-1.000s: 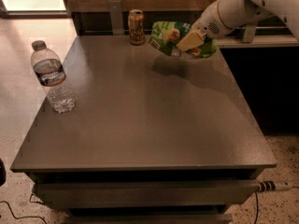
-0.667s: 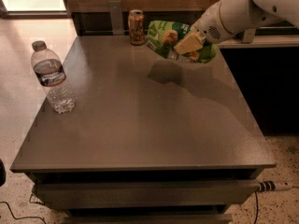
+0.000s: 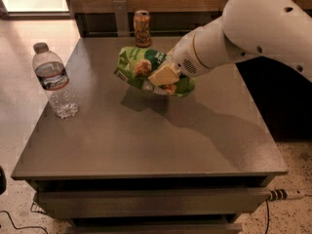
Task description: Move green rice chip bag near water bottle
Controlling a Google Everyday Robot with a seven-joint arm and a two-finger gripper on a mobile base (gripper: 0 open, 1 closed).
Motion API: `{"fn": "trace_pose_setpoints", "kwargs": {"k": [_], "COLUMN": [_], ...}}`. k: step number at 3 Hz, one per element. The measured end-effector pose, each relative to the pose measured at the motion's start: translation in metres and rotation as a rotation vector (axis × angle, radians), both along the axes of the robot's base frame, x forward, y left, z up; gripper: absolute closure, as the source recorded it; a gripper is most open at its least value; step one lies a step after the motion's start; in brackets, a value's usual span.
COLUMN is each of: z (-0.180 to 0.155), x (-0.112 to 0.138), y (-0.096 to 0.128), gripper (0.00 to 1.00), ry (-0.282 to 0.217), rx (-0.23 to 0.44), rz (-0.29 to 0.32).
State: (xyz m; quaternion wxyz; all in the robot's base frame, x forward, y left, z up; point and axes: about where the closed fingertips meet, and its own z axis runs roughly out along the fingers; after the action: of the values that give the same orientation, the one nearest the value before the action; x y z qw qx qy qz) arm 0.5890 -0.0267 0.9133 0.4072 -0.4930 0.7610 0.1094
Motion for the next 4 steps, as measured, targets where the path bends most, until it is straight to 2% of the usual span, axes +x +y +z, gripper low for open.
{"fn": "trace_pose_setpoints", "kwargs": {"k": [1,3,4], "z": [-0.017,-0.053,-0.053], "x": [-0.038,-0.101,-0.104], "y": [0.036,0.093,0.095], "gripper": [1.0,1.0,0.77], "ry": [0.009,0.055,0.056], "rx": [-0.012,-0.06,-0.063], "rz": [0.018,0.066,0.067]}}
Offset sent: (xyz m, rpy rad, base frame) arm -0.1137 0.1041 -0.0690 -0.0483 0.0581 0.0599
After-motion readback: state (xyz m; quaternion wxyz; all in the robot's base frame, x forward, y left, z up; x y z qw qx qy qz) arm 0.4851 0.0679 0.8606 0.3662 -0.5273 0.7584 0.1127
